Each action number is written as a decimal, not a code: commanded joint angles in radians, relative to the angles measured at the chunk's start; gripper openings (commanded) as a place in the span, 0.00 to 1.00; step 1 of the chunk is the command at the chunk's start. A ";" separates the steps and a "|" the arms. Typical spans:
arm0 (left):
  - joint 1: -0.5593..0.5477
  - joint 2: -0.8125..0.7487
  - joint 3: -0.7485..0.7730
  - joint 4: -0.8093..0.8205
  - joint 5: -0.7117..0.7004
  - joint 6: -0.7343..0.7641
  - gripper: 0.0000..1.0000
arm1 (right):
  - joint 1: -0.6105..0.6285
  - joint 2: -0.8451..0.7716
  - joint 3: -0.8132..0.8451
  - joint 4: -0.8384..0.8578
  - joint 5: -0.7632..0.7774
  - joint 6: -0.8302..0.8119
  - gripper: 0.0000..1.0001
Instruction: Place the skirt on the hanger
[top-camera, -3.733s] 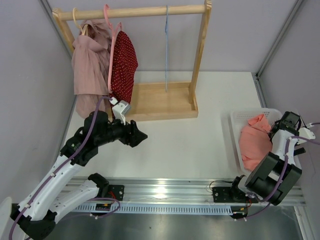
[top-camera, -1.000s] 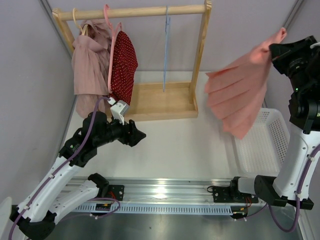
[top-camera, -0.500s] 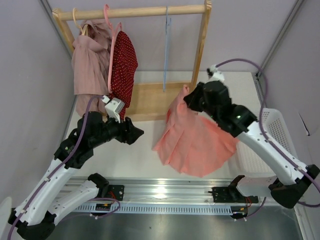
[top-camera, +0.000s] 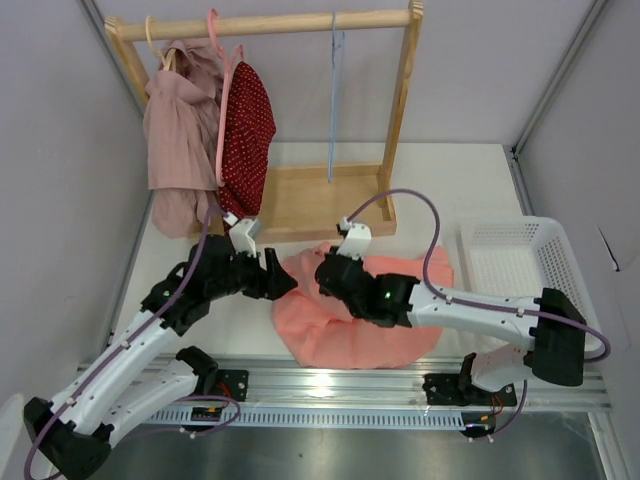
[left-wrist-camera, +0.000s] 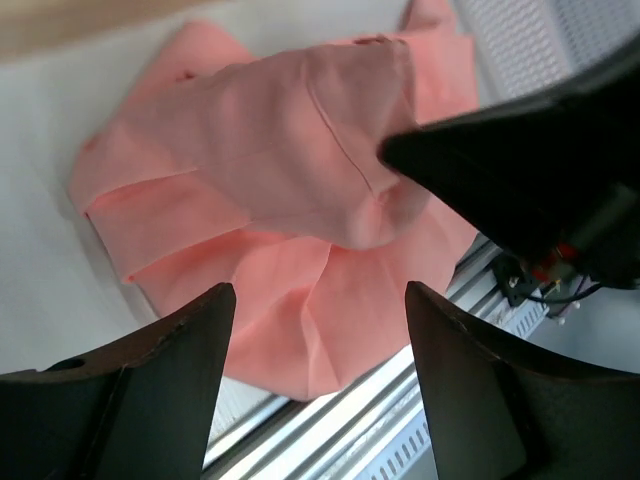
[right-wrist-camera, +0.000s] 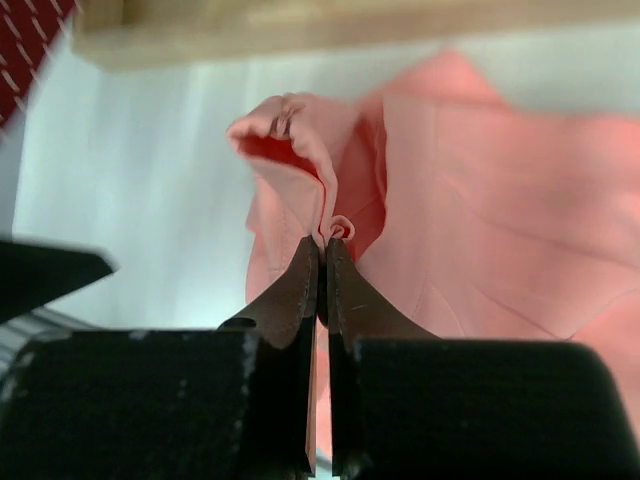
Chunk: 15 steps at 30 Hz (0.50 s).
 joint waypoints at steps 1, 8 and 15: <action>-0.004 0.017 -0.110 0.102 0.067 -0.139 0.74 | 0.081 0.008 -0.099 0.104 0.097 0.150 0.00; -0.004 -0.006 -0.210 0.172 0.047 -0.220 0.76 | 0.181 0.077 -0.136 0.049 0.061 0.180 0.52; -0.004 -0.048 -0.194 0.148 0.007 -0.223 0.78 | 0.213 -0.052 -0.187 -0.015 0.058 0.166 0.78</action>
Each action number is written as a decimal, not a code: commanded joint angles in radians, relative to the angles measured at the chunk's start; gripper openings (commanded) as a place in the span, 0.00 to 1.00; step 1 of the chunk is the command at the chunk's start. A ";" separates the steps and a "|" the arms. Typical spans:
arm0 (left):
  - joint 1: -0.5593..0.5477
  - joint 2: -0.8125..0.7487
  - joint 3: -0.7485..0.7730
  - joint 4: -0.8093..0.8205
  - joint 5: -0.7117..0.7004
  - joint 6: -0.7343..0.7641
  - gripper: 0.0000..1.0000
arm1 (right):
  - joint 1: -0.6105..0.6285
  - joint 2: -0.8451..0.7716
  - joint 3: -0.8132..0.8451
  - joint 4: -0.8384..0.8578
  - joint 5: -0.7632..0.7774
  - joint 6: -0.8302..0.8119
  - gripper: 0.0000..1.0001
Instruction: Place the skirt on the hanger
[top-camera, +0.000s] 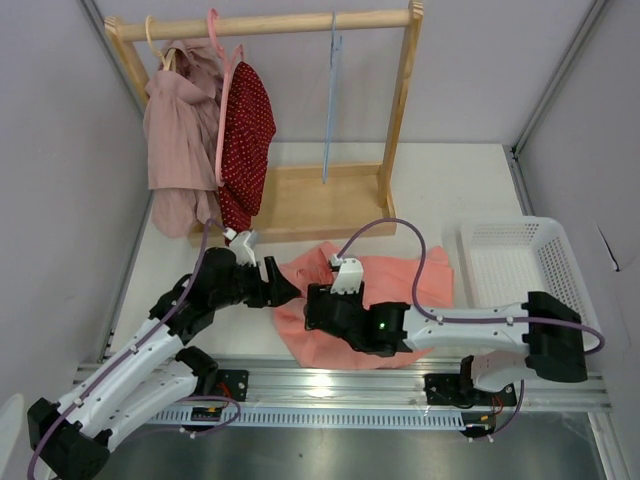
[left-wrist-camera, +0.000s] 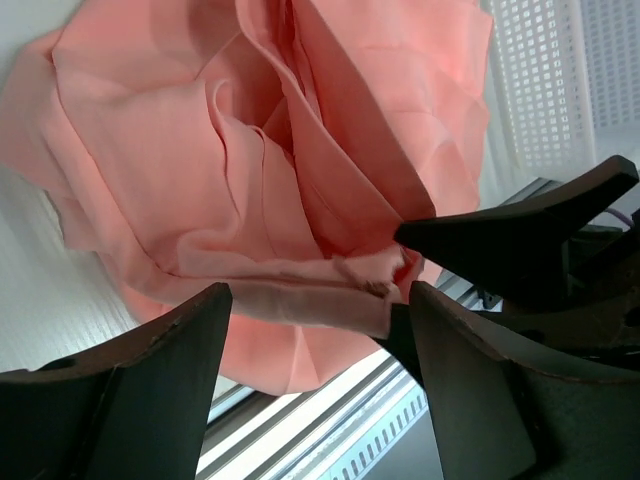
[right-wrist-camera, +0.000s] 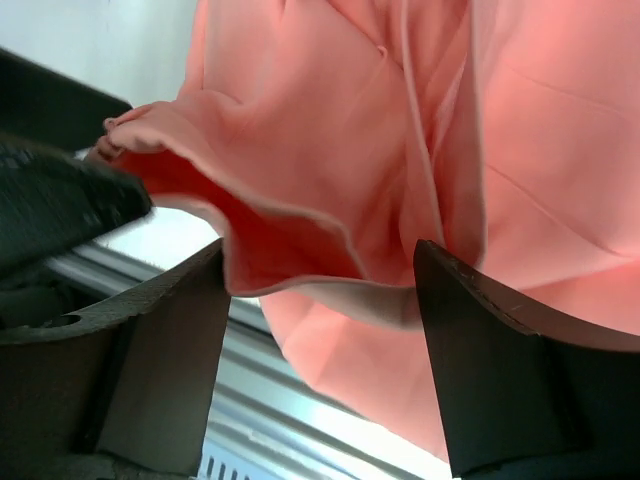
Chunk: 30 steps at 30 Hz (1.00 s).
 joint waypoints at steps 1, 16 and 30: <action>-0.004 -0.019 0.019 0.020 -0.029 -0.020 0.78 | -0.005 -0.130 -0.012 -0.080 0.064 0.040 0.78; -0.004 0.007 -0.068 0.012 -0.044 -0.024 0.68 | -0.343 -0.075 0.073 -0.004 -0.243 -0.243 0.76; -0.004 -0.072 -0.019 -0.140 -0.159 -0.041 0.66 | -0.387 0.406 0.440 -0.165 -0.356 -0.329 0.76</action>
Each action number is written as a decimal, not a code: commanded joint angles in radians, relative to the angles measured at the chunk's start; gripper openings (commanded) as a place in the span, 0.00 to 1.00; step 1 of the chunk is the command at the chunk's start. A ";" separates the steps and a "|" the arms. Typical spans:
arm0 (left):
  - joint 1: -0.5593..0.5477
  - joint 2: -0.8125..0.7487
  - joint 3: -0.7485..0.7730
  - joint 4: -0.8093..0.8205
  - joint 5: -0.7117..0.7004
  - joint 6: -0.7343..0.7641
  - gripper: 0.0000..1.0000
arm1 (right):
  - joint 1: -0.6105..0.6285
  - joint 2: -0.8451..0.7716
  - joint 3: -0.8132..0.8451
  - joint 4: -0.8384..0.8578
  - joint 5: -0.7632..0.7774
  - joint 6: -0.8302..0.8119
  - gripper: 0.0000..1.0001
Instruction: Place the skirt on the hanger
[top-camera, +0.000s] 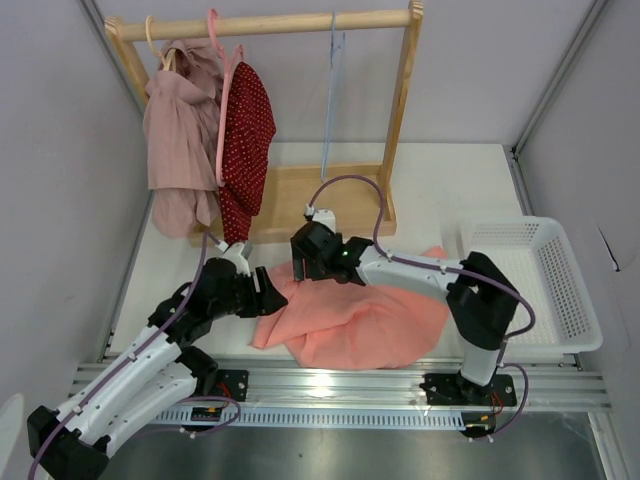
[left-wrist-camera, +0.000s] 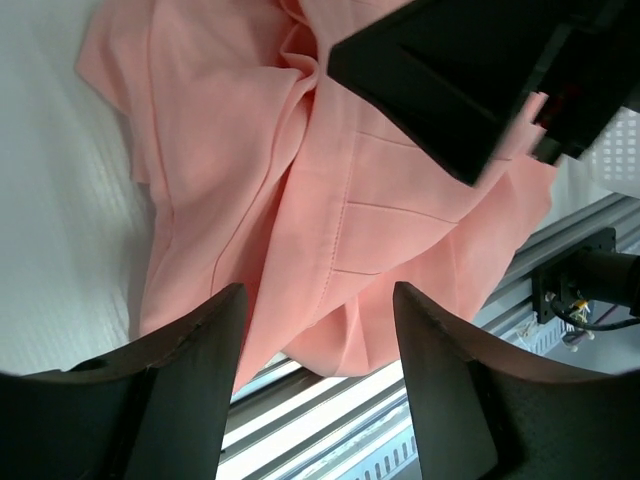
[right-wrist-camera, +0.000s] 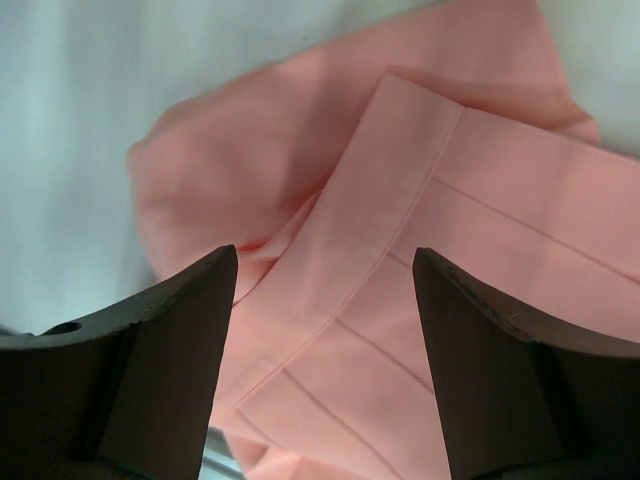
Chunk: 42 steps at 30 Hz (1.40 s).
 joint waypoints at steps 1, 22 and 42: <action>-0.004 0.000 0.042 -0.029 -0.046 -0.025 0.66 | -0.035 0.095 0.095 -0.101 -0.008 -0.020 0.76; -0.024 0.170 -0.022 0.155 0.066 -0.025 0.57 | 0.034 -0.380 -0.174 -0.138 0.172 0.124 0.00; -0.073 0.292 0.028 0.212 0.211 0.048 0.75 | 0.207 -0.693 -0.595 -0.125 0.283 0.368 0.18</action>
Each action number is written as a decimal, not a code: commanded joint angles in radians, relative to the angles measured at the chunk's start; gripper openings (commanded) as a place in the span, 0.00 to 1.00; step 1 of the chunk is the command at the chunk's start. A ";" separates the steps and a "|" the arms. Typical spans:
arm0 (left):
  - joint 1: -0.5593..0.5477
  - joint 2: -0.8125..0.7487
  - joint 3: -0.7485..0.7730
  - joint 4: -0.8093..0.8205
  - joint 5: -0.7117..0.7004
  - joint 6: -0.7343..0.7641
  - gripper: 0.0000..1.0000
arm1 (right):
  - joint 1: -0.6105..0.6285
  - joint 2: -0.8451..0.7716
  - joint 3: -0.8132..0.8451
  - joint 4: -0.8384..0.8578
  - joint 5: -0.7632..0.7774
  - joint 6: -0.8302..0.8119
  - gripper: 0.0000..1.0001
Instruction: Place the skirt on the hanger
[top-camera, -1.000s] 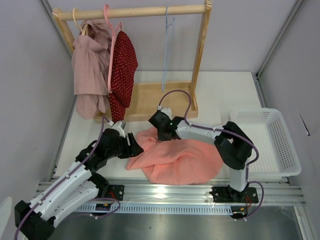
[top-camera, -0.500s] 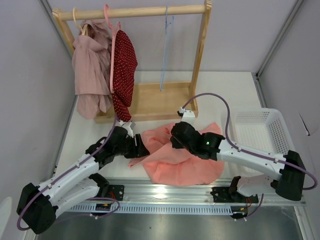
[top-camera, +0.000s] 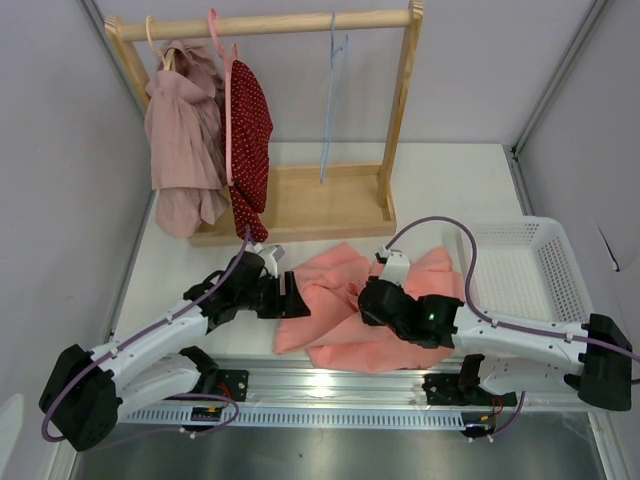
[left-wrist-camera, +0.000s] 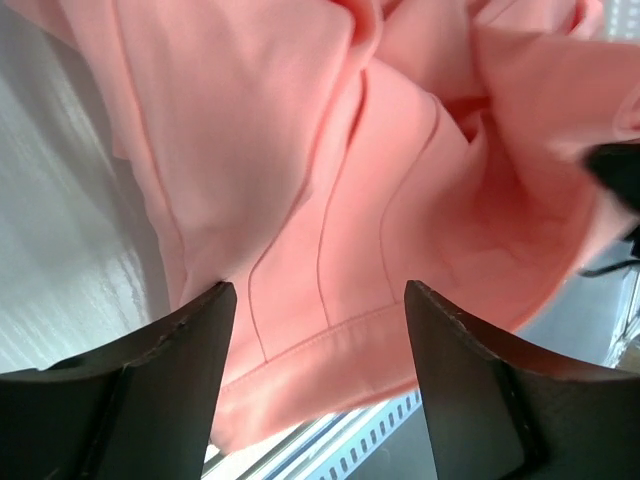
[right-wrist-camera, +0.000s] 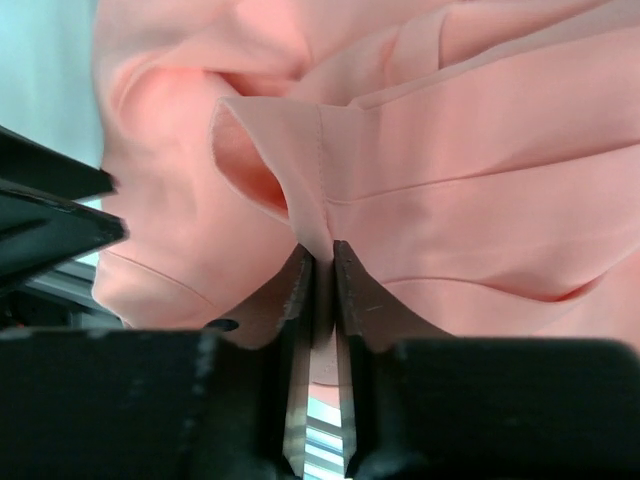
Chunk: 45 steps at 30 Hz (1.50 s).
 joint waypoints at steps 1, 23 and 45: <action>-0.017 -0.036 0.060 -0.033 0.045 0.074 0.75 | 0.046 -0.032 -0.062 -0.027 0.078 0.129 0.18; -0.149 0.240 0.115 -0.010 -0.171 0.070 0.59 | 0.490 -0.063 -0.076 -0.547 0.263 0.838 0.39; 0.041 0.395 0.203 0.065 -0.125 0.094 0.55 | 0.363 -0.218 -0.097 -0.580 0.339 0.780 0.62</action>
